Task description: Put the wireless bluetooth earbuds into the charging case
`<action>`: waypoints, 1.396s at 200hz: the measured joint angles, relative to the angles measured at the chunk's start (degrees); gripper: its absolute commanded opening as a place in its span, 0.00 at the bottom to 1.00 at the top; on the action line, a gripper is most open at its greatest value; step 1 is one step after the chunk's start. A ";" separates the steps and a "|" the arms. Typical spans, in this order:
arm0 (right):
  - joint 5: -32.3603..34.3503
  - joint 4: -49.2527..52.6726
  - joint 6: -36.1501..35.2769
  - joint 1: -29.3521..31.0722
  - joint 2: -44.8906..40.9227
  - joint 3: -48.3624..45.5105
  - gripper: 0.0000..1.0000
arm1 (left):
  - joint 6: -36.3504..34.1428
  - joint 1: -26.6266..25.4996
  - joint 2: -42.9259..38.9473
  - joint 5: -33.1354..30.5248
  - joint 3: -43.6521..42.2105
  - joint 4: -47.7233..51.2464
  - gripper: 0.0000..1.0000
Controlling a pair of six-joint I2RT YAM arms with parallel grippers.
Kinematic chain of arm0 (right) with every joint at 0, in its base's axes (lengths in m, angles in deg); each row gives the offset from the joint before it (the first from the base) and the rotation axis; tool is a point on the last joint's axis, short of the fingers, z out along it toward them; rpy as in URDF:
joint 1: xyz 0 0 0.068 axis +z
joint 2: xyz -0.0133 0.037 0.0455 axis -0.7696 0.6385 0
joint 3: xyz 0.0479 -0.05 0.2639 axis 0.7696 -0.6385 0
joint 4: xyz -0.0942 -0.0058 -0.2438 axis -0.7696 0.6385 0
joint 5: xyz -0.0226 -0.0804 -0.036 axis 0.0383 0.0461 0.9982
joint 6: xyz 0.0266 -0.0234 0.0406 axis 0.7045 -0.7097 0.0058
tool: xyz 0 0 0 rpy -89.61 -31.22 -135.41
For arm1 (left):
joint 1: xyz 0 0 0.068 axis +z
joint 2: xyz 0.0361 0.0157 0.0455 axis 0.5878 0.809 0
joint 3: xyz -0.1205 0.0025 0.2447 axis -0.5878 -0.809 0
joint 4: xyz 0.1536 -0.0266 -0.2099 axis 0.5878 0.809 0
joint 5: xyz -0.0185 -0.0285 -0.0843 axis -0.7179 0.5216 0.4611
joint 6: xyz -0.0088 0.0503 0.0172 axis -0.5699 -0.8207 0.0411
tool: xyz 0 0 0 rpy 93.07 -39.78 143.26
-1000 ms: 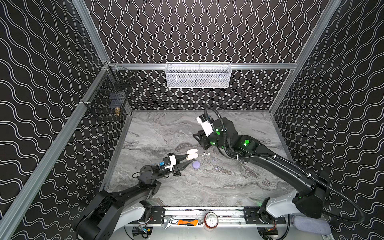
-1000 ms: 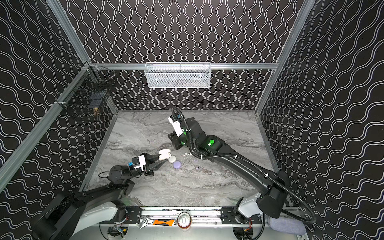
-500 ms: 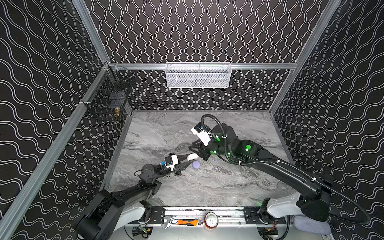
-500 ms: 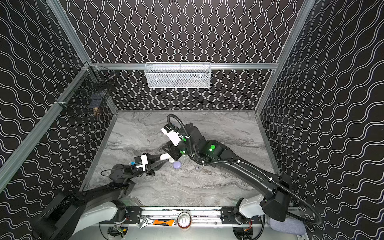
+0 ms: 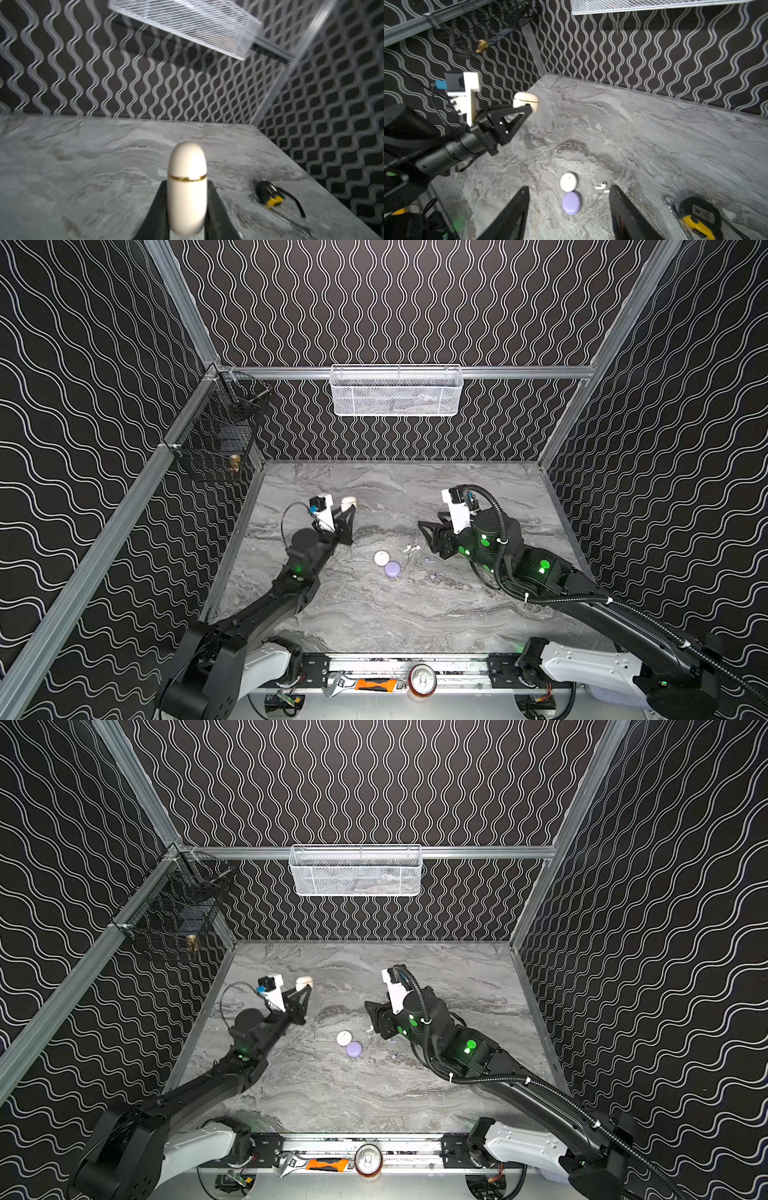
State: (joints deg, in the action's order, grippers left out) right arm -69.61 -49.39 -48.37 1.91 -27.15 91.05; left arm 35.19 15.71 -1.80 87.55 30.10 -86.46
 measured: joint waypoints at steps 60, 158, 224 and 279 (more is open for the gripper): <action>0.87 2.45 7.43 -0.50 10.03 0.70 0.63 | 4.24 4.70 13.97 2.71 7.41 17.51 0.00; 4.33 2.38 24.35 9.42 28.17 -1.77 0.79 | 7.21 10.21 31.52 13.53 15.78 22.69 0.00; 5.16 0.46 26.82 10.03 35.67 -0.24 0.86 | 10.16 14.43 37.83 19.39 17.33 18.56 0.16; 7.30 1.81 27.30 10.29 43.47 4.39 0.87 | 11.21 15.39 35.17 18.12 15.69 19.52 0.71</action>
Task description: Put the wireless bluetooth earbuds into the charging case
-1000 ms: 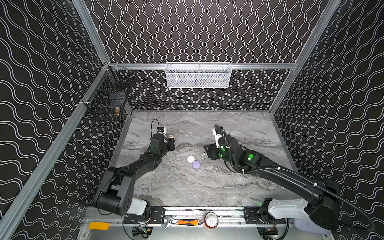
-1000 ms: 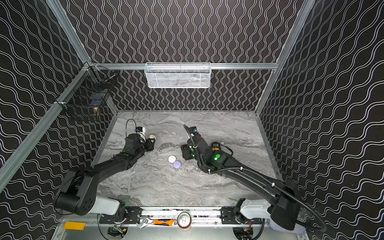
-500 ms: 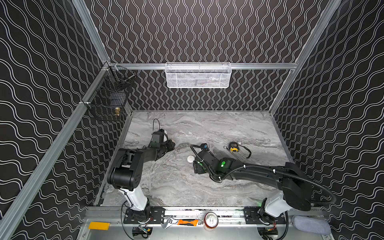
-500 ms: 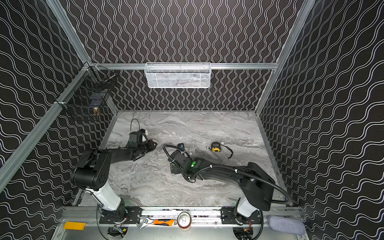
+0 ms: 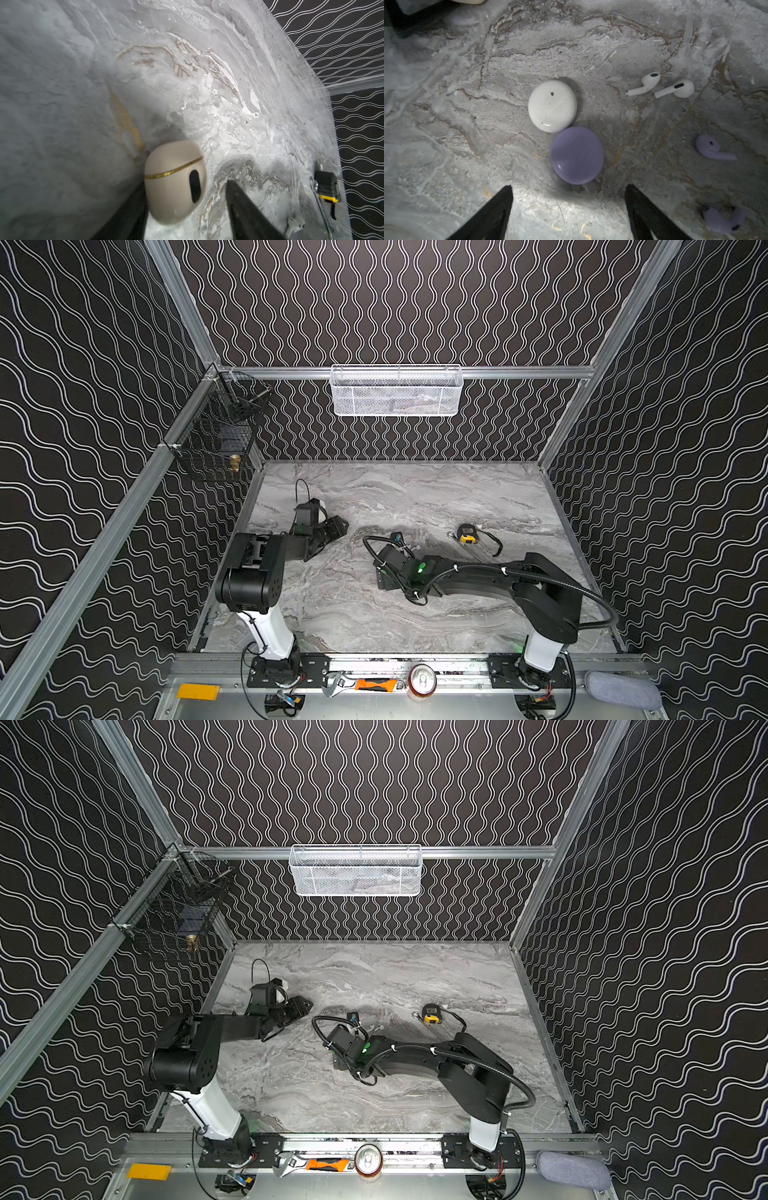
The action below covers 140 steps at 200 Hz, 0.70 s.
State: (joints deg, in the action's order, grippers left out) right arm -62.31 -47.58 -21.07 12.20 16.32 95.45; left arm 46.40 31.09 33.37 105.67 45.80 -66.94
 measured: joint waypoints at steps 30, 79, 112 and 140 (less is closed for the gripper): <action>1.90 2.19 0.00 -0.02 3.72 2.91 0.88 | -0.76 -0.02 -2.29 -2.51 -0.70 2.27 0.77; 3.67 3.50 0.07 -0.35 9.27 5.97 0.88 | -1.51 -0.09 -11.26 -8.81 -4.68 5.92 0.80; 4.92 2.71 -0.20 -0.81 10.36 6.82 0.88 | -1.97 -0.70 -16.48 -11.80 -6.75 6.38 0.79; 6.14 1.60 0.26 -1.07 8.74 3.93 0.84 | -2.75 -1.36 -18.56 -13.42 -7.61 6.14 0.78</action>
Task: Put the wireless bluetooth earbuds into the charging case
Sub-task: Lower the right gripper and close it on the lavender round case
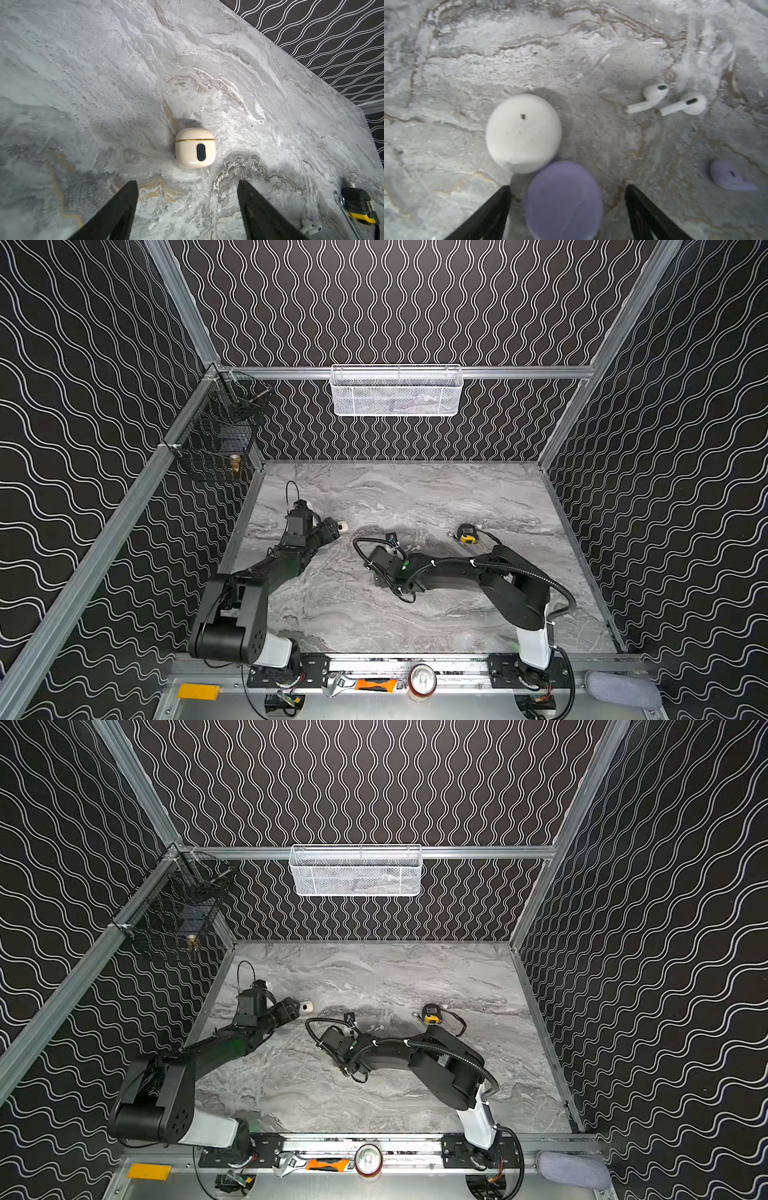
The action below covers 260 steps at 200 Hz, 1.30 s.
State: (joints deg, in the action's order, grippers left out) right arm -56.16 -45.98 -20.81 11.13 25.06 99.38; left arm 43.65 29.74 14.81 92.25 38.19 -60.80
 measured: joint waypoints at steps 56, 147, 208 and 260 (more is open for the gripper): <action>-0.79 -0.07 -0.31 -0.02 -8.17 -8.55 0.76 | -0.24 -0.72 -2.47 -1.70 -0.26 0.31 0.78; -10.99 -5.77 -18.84 -2.47 -18.38 -10.97 0.84 | -0.26 -1.79 -2.21 -1.20 -0.44 -0.20 0.77; -21.11 0.85 -43.60 -5.79 -19.96 -7.63 0.86 | -1.01 -2.32 -2.58 -0.61 -0.44 -0.22 0.77; -24.79 5.53 -50.38 -10.67 -11.69 -0.87 0.83 | -1.51 -2.43 -4.09 -0.61 -0.66 -0.31 0.77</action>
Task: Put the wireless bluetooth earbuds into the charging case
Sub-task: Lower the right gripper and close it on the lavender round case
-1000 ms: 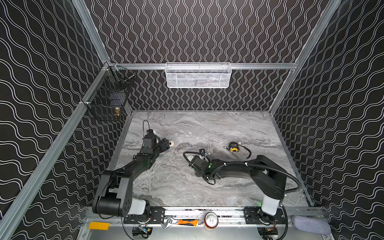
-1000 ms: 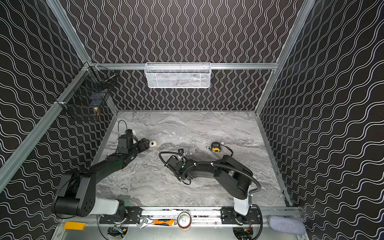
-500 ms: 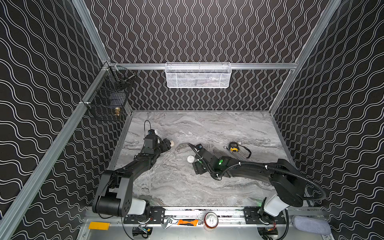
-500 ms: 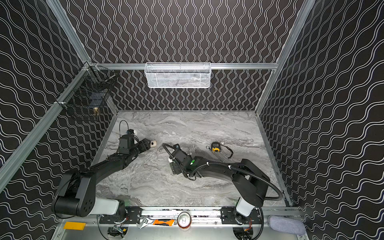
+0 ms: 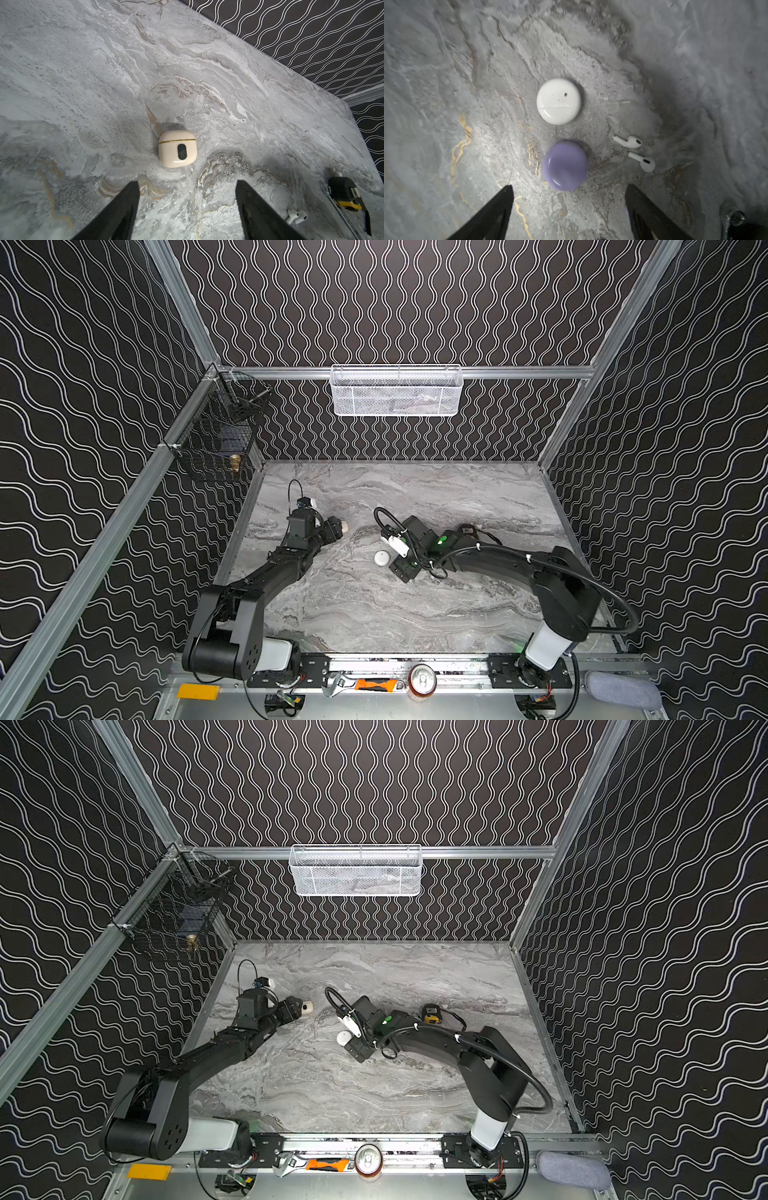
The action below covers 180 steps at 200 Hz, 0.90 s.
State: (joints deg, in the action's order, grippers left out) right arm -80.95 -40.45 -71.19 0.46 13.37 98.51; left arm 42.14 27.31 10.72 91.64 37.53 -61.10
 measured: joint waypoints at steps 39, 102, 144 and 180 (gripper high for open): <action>-1.49 2.45 -0.68 -0.09 4.85 1.73 0.83 | -0.02 -0.13 -0.70 0.00 -0.44 -0.28 0.76; -2.12 2.91 -0.55 -0.26 10.05 3.87 0.75 | -0.15 -0.26 -0.85 -0.02 -0.44 -0.28 0.76; -2.38 1.49 -0.48 -0.31 11.45 5.14 0.62 | -0.17 -0.31 -1.51 -0.48 -0.55 -0.33 0.76; -2.10 1.09 -0.11 -0.31 10.95 4.61 0.66 | -0.17 -0.33 -1.55 -0.66 -0.55 -0.33 0.76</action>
State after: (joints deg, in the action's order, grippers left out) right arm -83.05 -39.36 -71.30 0.16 24.32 103.12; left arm 41.97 26.98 9.17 90.98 36.99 -61.43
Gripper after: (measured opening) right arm 0.651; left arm 0.758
